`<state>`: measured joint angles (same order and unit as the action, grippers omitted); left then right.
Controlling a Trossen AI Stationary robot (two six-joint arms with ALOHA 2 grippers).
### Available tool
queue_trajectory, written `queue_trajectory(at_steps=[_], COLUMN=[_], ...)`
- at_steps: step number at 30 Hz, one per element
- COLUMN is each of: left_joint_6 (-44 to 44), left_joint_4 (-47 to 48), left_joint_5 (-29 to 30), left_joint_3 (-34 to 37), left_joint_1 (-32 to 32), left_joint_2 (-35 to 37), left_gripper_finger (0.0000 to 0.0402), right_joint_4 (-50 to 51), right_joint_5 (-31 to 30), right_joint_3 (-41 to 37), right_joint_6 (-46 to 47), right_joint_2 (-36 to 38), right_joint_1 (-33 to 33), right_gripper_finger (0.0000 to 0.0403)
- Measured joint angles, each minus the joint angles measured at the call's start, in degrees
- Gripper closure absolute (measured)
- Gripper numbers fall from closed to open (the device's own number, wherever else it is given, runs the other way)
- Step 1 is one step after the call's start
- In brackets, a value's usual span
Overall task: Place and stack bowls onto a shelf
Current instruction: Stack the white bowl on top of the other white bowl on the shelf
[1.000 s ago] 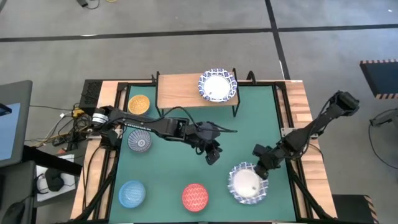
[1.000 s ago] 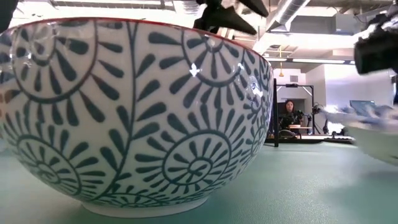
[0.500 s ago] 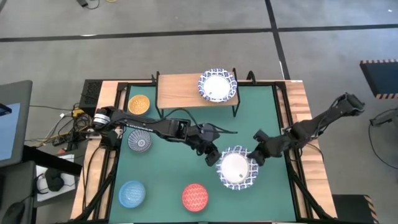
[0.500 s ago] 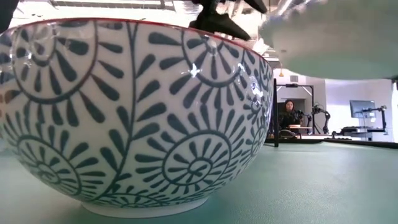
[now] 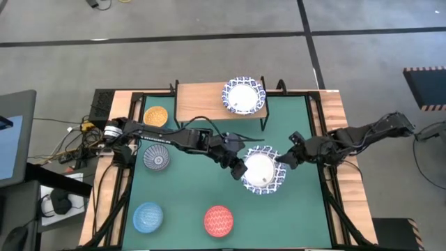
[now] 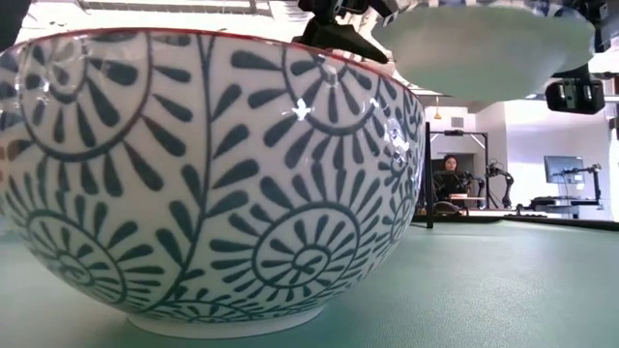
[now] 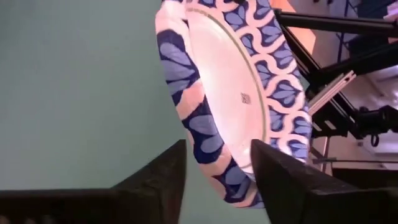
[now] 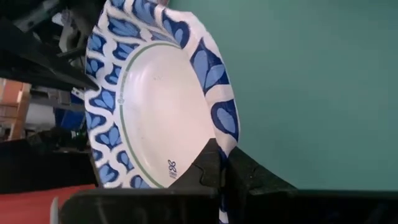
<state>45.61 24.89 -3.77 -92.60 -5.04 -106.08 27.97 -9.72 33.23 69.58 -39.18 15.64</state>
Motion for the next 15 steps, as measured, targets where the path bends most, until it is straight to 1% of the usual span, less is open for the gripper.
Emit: queue_trajectory(at_steps=[2, 5, 6, 10, 12, 15], left_joint_6=[0.35, 0.84, 1.16, 1.48, 1.46, 1.50], left_joint_4=[0.07, 0.34, 0.47, 0.43, 0.32, 0.46], left_joint_5=[-0.53, -2.05, -2.53, -4.21, -4.58, -5.53], left_joint_3=[0.00, 0.00, 0.00, 0.01, 0.01, 0.00], left_joint_1=[0.00, 0.52, 0.84, 2.80, 3.98, 5.79], left_joint_2=[0.00, 0.00, 0.00, 0.09, 0.47, 1.77], left_gripper_finger=[0.0298, 0.0374, 0.0386, 0.0395, 0.0399, 0.0400], right_joint_4=[-0.58, -1.47, -1.74, -1.89, -1.64, -1.29], right_joint_5=[0.32, 1.24, 1.69, 1.50, -1.44, -7.81], right_joint_3=[-0.02, -0.02, -0.02, 0.00, 0.17, 1.64], right_joint_6=[-0.16, -0.35, -0.75, -3.53, -7.27, -14.68], right_joint_2=[-0.02, 0.02, 0.02, 1.09, 2.32, 5.05], right_joint_1=[-0.45, -0.39, -0.39, -0.37, -0.37, 0.28], right_gripper_finger=[0.0379, 0.0368, 0.0361, 0.0322, 0.0299, 0.0265])
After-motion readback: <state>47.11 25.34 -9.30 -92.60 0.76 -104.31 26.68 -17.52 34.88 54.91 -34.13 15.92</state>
